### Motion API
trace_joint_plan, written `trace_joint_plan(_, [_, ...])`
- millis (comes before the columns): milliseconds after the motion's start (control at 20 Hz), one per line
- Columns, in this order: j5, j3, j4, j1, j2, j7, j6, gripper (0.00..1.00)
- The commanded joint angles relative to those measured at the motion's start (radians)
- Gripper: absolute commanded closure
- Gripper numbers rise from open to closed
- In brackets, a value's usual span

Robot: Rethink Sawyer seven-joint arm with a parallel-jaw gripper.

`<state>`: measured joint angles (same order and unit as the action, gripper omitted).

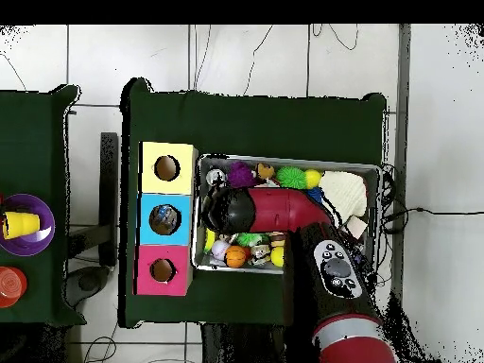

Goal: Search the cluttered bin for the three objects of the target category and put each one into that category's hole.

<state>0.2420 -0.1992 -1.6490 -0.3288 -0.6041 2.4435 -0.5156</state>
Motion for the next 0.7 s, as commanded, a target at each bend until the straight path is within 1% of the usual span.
trace_joint_plan(50, [0.110,-0.188,-0.054,-0.063,0.039,-0.285,0.007,0.00])
trace_joint_plan(300, [0.167,-0.196,-0.057,-0.069,0.069,-0.256,0.030,0.00])
trace_joint_plan(450, [0.189,-0.211,-0.055,-0.082,0.101,-0.240,0.045,0.00])
trace_joint_plan(700, [0.236,-0.202,-0.037,-0.076,0.149,-0.197,0.065,0.00])
